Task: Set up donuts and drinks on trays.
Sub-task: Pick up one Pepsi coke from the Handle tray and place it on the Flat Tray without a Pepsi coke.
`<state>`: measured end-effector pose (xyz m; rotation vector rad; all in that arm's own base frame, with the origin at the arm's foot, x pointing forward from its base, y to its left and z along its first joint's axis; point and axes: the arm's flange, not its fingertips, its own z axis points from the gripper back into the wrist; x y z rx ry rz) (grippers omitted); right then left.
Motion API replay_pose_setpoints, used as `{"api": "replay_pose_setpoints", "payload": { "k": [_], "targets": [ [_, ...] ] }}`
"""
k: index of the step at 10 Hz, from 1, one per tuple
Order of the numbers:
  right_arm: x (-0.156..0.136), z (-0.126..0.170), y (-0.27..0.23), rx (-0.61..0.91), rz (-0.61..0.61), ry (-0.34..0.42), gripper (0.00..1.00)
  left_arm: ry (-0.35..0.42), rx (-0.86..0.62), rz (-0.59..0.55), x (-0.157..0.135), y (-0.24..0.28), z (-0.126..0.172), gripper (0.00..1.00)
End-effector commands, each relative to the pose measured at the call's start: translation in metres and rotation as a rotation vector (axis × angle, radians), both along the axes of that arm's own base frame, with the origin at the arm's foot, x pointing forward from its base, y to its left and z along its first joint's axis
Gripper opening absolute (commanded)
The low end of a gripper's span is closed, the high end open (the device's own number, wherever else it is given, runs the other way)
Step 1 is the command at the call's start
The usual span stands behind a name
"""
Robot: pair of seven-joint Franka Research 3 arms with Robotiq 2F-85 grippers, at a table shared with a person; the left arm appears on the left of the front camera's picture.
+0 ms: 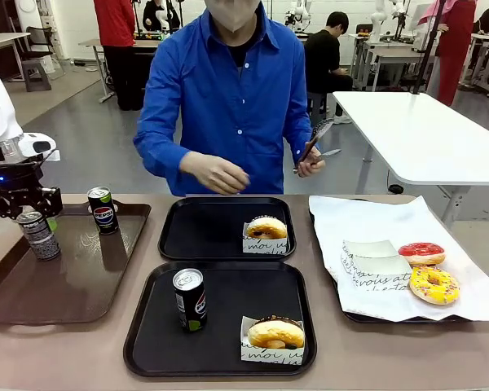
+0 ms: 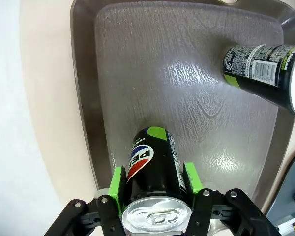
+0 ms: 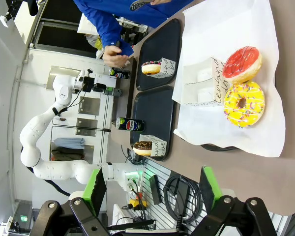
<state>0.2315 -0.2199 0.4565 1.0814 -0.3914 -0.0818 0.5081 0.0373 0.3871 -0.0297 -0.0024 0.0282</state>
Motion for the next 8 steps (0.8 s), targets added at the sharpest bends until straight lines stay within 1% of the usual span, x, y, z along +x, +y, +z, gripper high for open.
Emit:
{"api": "replay_pose_setpoints", "payload": {
  "k": [1,2,3,5,7,8],
  "targets": [
    [0.001,-0.001,-0.001,0.014,0.004,-0.024,1.00,-0.021,0.001,-0.009,-0.022,-0.004,0.022,0.00],
    [0.001,-0.001,-0.001,0.014,0.004,-0.024,1.00,-0.040,0.006,-0.005,-0.040,-0.009,0.039,0.00],
    [0.001,-0.001,-0.001,0.014,0.004,-0.024,1.00,-0.042,-0.006,-0.015,-0.059,-0.014,0.055,0.00],
    [0.001,-0.001,-0.001,0.014,0.004,-0.024,1.00,-0.040,-0.013,-0.035,-0.094,-0.017,0.076,0.00],
    [0.001,-0.001,-0.001,0.014,0.004,-0.024,1.00,-0.072,-0.036,-0.070,-0.115,-0.018,0.088,0.00],
    [0.001,-0.001,-0.001,0.014,0.004,-0.024,1.00,-0.075,-0.048,-0.068,-0.116,-0.018,0.091,0.00]
  ]
}}
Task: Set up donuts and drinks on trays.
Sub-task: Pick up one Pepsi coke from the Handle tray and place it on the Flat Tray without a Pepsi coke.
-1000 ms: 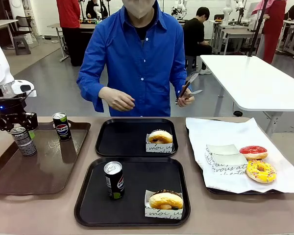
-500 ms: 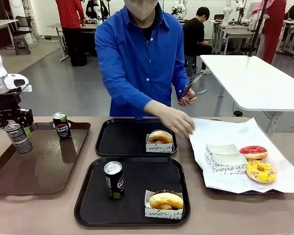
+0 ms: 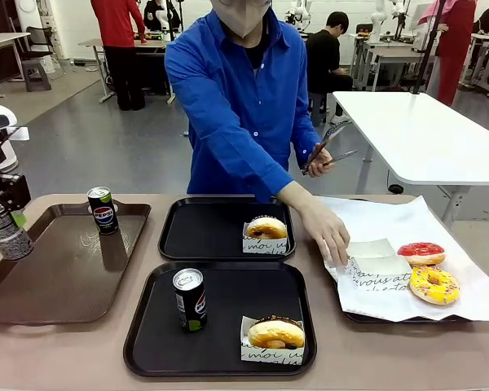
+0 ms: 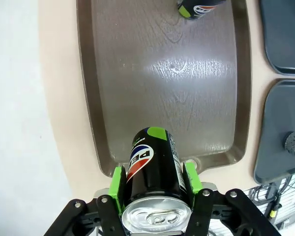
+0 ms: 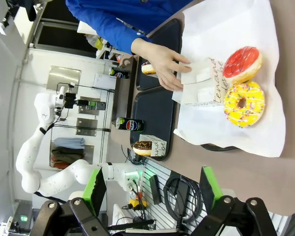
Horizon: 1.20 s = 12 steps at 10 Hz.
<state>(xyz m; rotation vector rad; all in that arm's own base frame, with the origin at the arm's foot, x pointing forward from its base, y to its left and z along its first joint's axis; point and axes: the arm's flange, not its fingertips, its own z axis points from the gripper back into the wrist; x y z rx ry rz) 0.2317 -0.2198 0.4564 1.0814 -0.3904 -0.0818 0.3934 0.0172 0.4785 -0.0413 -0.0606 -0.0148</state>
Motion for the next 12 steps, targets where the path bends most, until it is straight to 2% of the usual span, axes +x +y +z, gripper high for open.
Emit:
{"api": "replay_pose_setpoints", "payload": {
  "k": [1,2,3,8,9,12],
  "targets": [
    [0.001,0.000,-0.001,0.014,0.003,-0.025,1.00,-0.007,-0.056,0.009,0.002,0.004,0.000,0.00],
    [0.001,0.000,-0.001,0.014,0.003,-0.025,1.00,-0.030,-0.079,0.058,0.006,0.009,0.000,0.00],
    [0.001,0.000,-0.001,0.014,0.003,-0.025,1.00,-0.006,-0.009,0.006,-0.002,0.001,0.002,0.00],
    [0.001,0.000,-0.001,0.014,0.003,-0.025,1.00,-0.006,-0.009,0.006,-0.002,0.001,0.002,0.00],
    [0.001,0.000,-0.001,0.014,0.003,-0.025,1.00,-0.004,-0.021,0.014,-0.001,0.002,0.000,0.58],
    [0.001,0.000,-0.001,0.014,0.003,-0.025,1.00,-0.067,0.033,-0.093,-0.001,-0.045,0.015,0.58]
  ]
}}
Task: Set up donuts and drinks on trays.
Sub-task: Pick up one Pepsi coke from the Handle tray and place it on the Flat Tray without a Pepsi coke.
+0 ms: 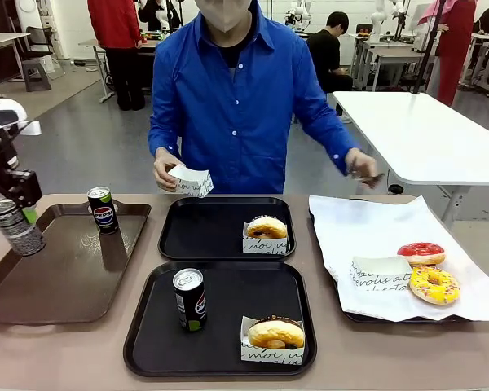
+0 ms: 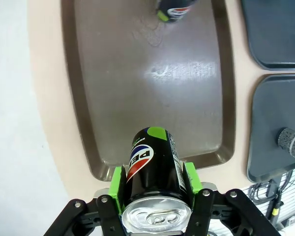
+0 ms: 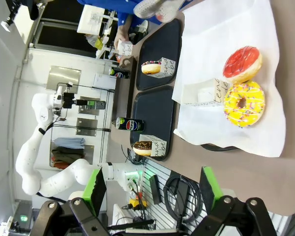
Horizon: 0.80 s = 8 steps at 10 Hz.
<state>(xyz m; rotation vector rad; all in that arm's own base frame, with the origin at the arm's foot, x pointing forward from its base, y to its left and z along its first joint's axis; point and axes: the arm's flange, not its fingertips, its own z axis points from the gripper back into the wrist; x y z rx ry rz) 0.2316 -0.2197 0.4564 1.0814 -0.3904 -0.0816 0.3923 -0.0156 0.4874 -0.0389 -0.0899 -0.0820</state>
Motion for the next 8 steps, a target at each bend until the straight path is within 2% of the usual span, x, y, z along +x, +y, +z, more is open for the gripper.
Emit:
{"api": "replay_pose_setpoints", "payload": {
  "k": [1,3,5,8],
  "targets": [
    [0.001,0.000,-0.001,0.014,0.003,-0.025,1.00,-0.043,0.039,-0.047,0.001,-0.028,0.008,0.58],
    [0.001,0.000,-0.001,0.014,0.003,-0.025,1.00,-0.059,0.062,-0.096,0.012,-0.064,0.018,0.58],
    [0.001,0.000,-0.001,0.014,0.003,-0.025,1.00,-0.036,0.082,-0.110,0.025,-0.090,0.020,0.58],
    [0.001,0.000,-0.001,0.014,0.003,-0.025,1.00,0.008,0.075,-0.111,0.023,-0.086,0.010,0.58]
  ]
}}
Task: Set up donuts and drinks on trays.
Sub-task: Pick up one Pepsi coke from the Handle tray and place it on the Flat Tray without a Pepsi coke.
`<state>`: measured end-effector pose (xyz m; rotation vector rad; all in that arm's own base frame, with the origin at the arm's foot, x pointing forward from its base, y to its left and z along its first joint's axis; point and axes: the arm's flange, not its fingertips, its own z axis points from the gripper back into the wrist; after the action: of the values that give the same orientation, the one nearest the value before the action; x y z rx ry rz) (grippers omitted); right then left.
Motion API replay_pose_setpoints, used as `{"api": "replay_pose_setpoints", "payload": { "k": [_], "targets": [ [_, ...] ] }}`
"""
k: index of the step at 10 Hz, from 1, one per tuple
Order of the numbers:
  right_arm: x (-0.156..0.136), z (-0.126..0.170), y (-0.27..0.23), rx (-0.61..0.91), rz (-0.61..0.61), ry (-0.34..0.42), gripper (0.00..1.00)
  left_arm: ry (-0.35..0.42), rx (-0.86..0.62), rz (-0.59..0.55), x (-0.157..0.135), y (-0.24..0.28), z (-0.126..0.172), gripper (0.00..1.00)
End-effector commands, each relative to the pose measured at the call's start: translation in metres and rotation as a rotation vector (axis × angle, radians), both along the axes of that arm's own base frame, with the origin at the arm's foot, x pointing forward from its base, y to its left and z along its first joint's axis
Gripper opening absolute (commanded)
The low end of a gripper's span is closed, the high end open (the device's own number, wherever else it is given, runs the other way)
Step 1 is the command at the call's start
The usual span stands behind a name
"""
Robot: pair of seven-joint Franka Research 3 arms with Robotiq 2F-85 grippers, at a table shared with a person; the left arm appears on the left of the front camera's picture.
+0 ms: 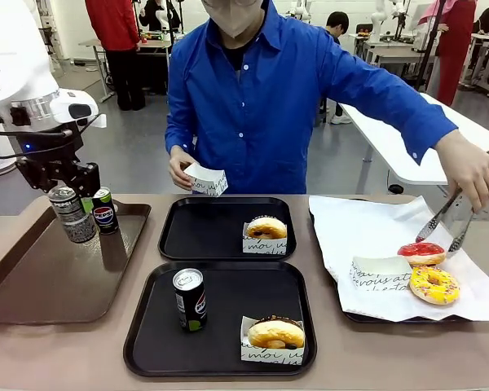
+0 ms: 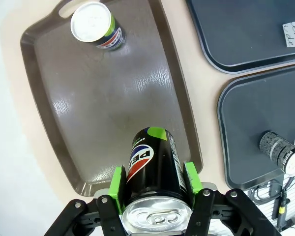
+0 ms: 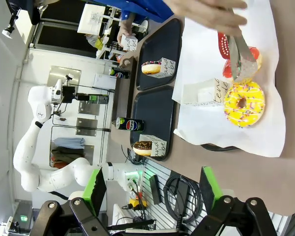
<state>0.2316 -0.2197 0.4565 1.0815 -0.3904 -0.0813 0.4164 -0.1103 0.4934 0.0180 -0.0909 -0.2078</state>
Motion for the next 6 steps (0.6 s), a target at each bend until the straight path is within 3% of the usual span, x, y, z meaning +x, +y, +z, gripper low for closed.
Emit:
{"api": "replay_pose_setpoints", "payload": {
  "k": [1,6],
  "targets": [
    [0.0010,-0.0005,-0.0012,0.014,0.003,-0.025,1.00,-0.016,-0.001,-0.005,-0.0019,-0.0025,0.0049,0.58],
    [0.0010,-0.0005,-0.0012,0.014,0.003,-0.025,1.00,-0.016,-0.001,-0.005,-0.0019,-0.0025,0.0049,0.58]
  ]
}}
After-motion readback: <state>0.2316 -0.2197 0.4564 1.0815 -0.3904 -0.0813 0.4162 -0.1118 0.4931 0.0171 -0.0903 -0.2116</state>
